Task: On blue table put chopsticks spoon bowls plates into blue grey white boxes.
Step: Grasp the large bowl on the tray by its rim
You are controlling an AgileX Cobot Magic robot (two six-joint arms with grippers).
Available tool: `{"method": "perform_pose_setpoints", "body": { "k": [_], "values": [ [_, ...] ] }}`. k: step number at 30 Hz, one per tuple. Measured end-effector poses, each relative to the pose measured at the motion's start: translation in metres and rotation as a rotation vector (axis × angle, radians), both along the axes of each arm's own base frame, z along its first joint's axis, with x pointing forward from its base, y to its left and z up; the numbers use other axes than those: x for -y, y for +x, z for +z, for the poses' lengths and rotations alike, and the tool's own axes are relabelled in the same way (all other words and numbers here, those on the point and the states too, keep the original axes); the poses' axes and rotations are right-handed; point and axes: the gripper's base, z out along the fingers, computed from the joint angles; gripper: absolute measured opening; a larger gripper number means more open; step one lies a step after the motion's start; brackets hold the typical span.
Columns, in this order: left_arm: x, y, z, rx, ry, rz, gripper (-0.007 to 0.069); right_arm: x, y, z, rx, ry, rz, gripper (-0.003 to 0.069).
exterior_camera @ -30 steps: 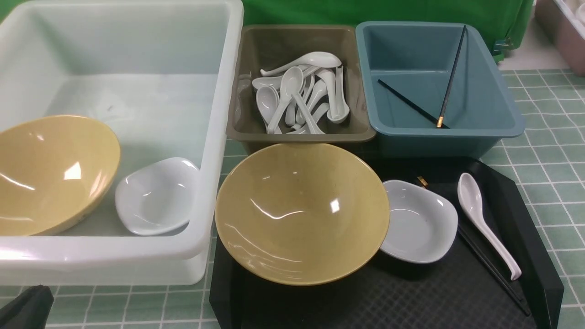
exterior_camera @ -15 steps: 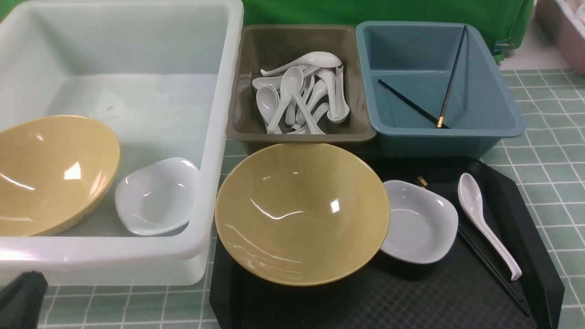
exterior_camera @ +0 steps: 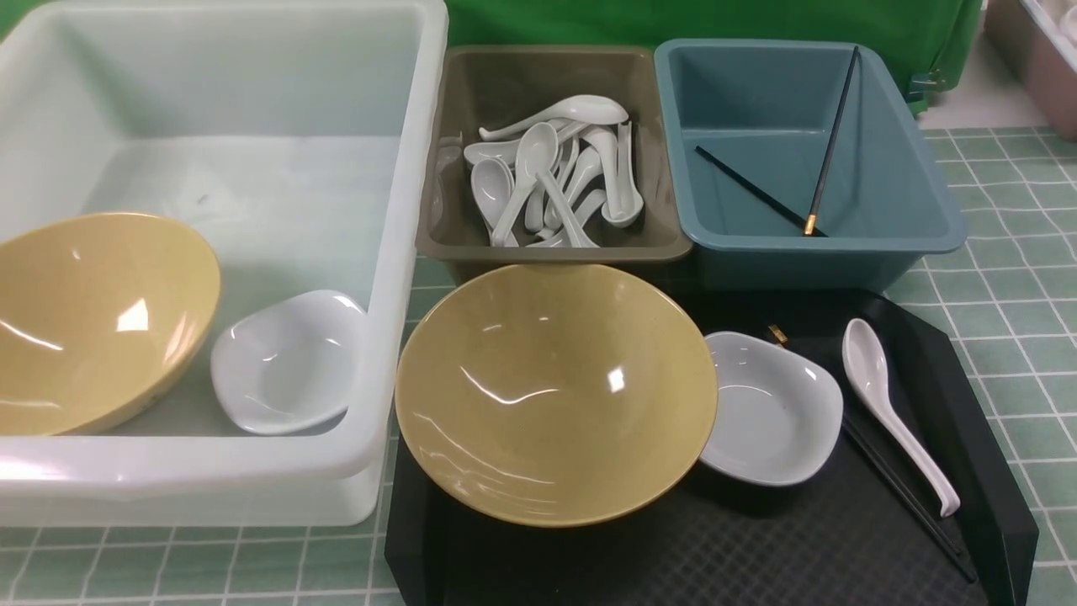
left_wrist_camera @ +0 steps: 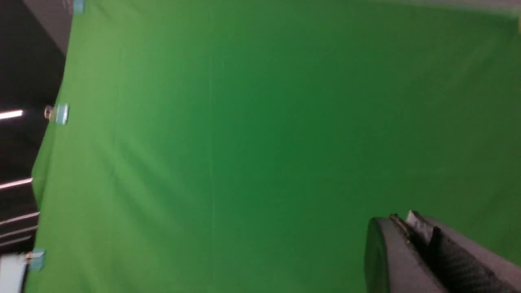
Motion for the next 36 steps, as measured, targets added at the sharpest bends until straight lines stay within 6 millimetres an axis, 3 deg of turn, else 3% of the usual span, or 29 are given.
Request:
{"method": "perform_pose_setpoints", "body": {
  "k": [4,8,10,13,17,21,22,25,27,30,31,32,36],
  "values": [
    [-0.001,-0.006,0.015,0.053,-0.096,-0.068,0.0002,0.0,0.004,0.01,-0.089,0.07,0.078,0.023],
    [-0.002,-0.013,0.075,0.013,-0.124,-0.074,0.0002,0.001,0.005,0.052,-0.215,0.052,0.039,0.0157],
    [-0.002,-0.006,0.098,-0.049,-0.117,-0.062,0.0002,0.001,0.013,0.065,-0.289,0.041,0.021,0.0124],
    [-0.002,0.017,0.12,-0.15,-0.118,-0.052,0.0002,0.002,0.034,0.069,-0.444,0.043,0.011,0.0083],
    [0.001,0.052,0.128,-0.305,-0.171,-0.088,0.0002,0.004,0.064,0.051,-0.702,0.05,0.002,0.0064],
    [0.011,0.091,0.126,-0.568,-0.199,-0.136,0.0002,0.005,0.092,0.01,-1.149,0.069,-0.008,0.0064],
    [0.017,0.104,0.124,-0.673,-0.173,-0.147,0.0002,0.006,0.099,-0.007,-1.315,0.077,-0.01,0.0064],
    [0.037,0.13,0.121,-0.925,-0.033,-0.166,0.0002,0.006,0.107,-0.032,-1.572,0.068,-0.014,0.0064],
    [0.05,0.14,0.122,-1.014,0.07,-0.188,0.0002,0.004,0.109,-0.04,-1.653,0.051,0.006,0.0064],
    [0.092,0.167,0.126,-1.234,0.334,-0.279,0.0002,-0.015,0.12,-0.049,-1.769,-0.099,0.176,0.0064],
    [0.095,0.168,0.125,-1.246,0.342,-0.289,0.0002,-0.017,0.121,-0.049,-1.773,-0.111,0.188,0.0064],
    [0.119,0.18,0.123,-1.327,0.438,-0.357,0.0002,-0.03,0.126,-0.049,-1.781,-0.208,0.296,0.0064],
    [0.17,0.201,0.107,-1.477,0.589,-0.51,0.0002,-0.055,0.132,-0.058,-1.856,-0.416,0.48,0.0064]
  ]
}}
